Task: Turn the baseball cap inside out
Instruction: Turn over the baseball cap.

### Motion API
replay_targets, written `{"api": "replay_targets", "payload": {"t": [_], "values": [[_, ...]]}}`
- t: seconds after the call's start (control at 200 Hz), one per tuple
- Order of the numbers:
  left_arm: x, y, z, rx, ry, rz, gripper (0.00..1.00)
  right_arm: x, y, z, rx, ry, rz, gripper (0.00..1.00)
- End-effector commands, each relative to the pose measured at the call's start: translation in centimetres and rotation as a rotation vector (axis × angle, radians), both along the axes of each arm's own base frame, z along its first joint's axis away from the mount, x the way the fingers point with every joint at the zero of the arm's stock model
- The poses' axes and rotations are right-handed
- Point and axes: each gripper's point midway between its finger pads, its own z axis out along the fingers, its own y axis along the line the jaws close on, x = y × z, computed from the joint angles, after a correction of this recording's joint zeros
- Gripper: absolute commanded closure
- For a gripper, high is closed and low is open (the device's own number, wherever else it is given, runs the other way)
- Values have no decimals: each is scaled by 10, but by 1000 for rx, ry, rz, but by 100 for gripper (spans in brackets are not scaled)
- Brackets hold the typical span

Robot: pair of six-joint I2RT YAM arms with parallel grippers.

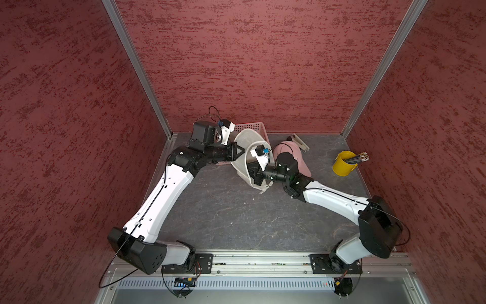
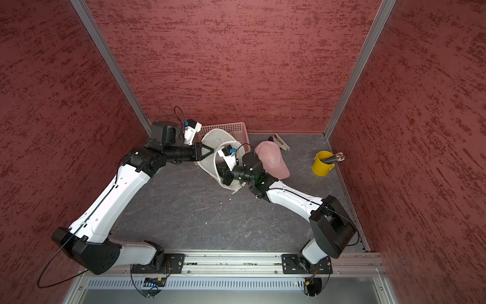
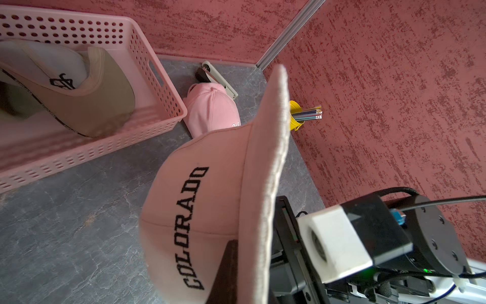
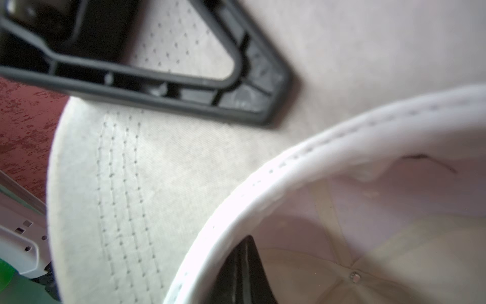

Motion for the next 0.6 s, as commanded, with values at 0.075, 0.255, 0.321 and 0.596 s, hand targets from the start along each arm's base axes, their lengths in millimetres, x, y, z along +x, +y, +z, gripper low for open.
{"api": "replay_targets", "payload": {"t": [0.075, 0.255, 0.321, 0.596], "values": [[-5, -8, 5, -17, -39, -9, 100, 47, -36, 11, -10, 10, -241, 100], [-9, -22, -8, -6, -16, -26, 100, 79, -43, 35, 74, 5, -377, 100], [-11, -25, -10, -5, -13, -34, 100, 94, -50, 42, 119, 26, -456, 100], [-17, -23, -6, 9, -39, -23, 100, 149, -112, 6, 102, 238, -840, 100]]}}
